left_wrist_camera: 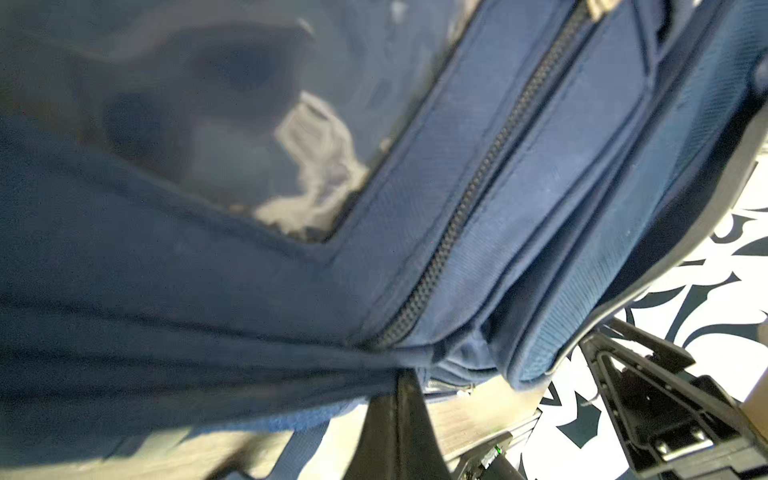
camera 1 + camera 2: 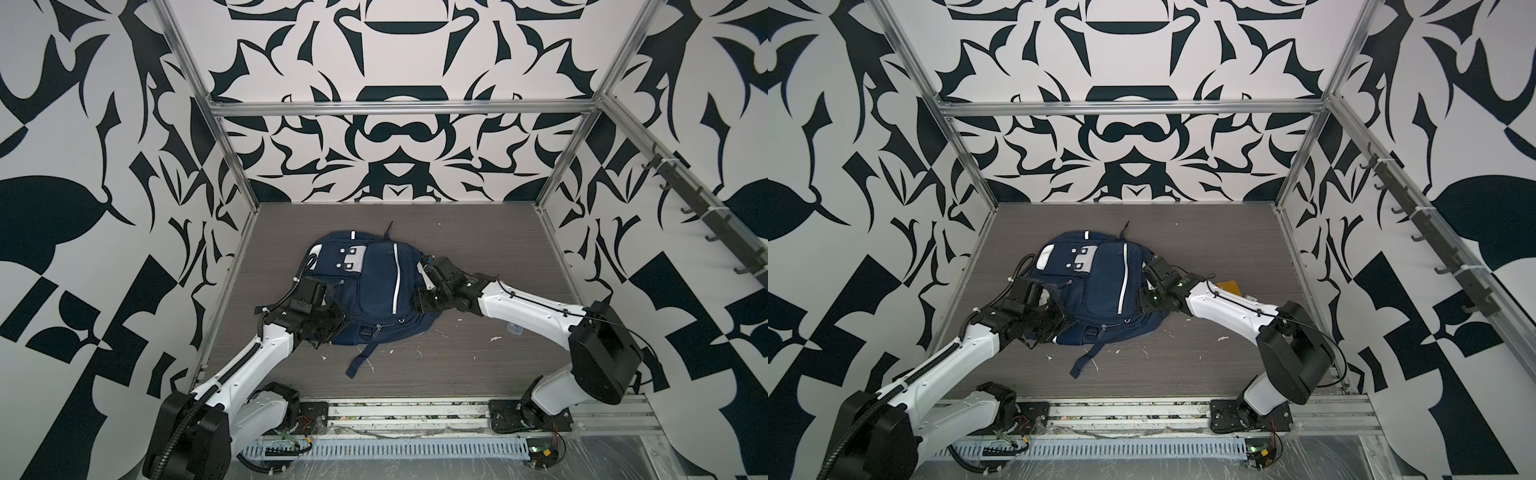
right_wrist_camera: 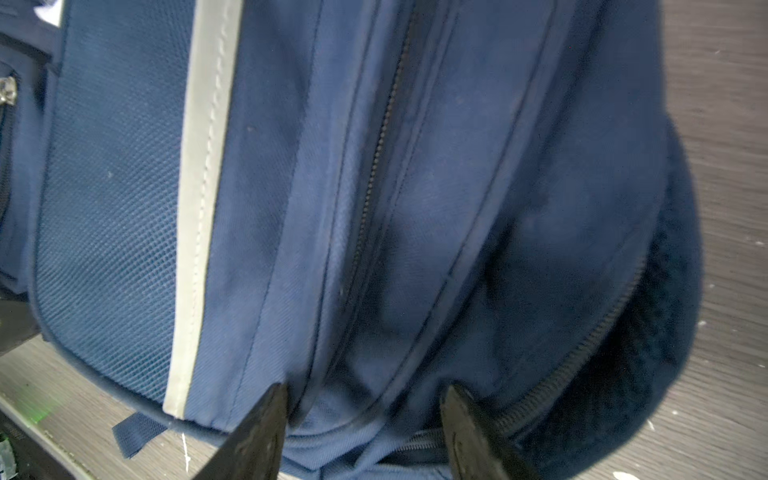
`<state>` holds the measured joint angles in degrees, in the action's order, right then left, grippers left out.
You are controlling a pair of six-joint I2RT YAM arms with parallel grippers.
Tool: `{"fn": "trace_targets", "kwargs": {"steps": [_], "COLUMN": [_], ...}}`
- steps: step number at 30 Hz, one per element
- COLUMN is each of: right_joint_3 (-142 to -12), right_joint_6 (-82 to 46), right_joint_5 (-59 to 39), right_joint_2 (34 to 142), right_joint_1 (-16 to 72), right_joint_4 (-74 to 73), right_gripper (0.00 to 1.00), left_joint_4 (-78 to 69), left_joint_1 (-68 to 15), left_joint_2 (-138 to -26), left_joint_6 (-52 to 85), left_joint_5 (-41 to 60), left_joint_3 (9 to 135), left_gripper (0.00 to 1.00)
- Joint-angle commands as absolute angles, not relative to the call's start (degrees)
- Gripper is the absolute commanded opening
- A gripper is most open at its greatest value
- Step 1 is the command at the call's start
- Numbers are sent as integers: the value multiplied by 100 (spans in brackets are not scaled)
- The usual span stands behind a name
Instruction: Pack the student bag
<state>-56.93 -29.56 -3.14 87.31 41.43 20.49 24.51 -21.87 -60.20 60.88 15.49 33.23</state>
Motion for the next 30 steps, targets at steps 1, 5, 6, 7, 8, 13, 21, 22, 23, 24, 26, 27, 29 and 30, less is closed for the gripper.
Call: {"fn": "trace_targets", "kwargs": {"steps": [1, 5, 6, 7, 8, 13, 21, 22, 23, 24, 26, 27, 29, 30], "right_joint_3": [-5836, -6196, -6302, -6439, -6539, -7041, -6232, -5958, -5703, -5423, -5097, -4977, -4821, -4792], "right_joint_6": [-2830, -2593, -2523, -2461, -2413, -2130, -2578, -2660, -2732, -2802, -2860, -2889, -2933, -2960], "right_joint_5": [-33, 60, 78, 92, 104, 274, 234, 138, 73, -6, -182, -278, -381, -395], "right_joint_2": [8384, 8224, 8186, 8143, 8103, 7881, 6810, 6604, 6436, 6285, 6097, 6069, 6138, 6213], "right_joint_1": [4130, 4133, 4135, 4146, 4157, 4425, 4982, 4983, 4984, 4983, 4988, 4984, 4983, 4984], "right_joint_4": [2291, 2591, 2678, 2774, 2863, 3382, 3561, 3371, 3156, 2926, 2603, 2479, 2337, 2299], "right_gripper": [64, 66, 67, 68, 69, 88, 93, 93, 92, 91, 86, 84, 83, 82], "left_joint_4": [2383, 2208, 2132, 2081, 2051, 1749, 1146, 1128, 1097, 1046, 957, 910, 872, 855], "left_joint_1": [-2180, -2187, -2188, -2196, -2205, -2244, -2487, -2509, -2522, -2531, -2557, -2573, -2601, -2623], "left_joint_2": [-5960, -5969, -5969, -5981, -5990, -6102, -6548, -6588, -6623, -6656, -6693, -6710, -6745, -6763], "left_joint_6": [5837, 6006, 6067, 6114, 6138, 6267, 6600, 6623, 6646, 6690, 6753, 6774, 6785, 6793], "left_joint_5": [1836, 2017, 2066, 2098, 2121, 2233, 2318, 2337, 2358, 2379, 2386, 2399, 2408, 2413], "left_joint_3": [3736, 3822, 3836, 3864, 3904, 4082, 4473, 4536, 4570, 4596, 4618, 4614, 4624, 4620], "left_gripper": [0, 0, 0, 0, 0, 0, 0, 0, 0, 0, 0, 0, 0, 0]}}
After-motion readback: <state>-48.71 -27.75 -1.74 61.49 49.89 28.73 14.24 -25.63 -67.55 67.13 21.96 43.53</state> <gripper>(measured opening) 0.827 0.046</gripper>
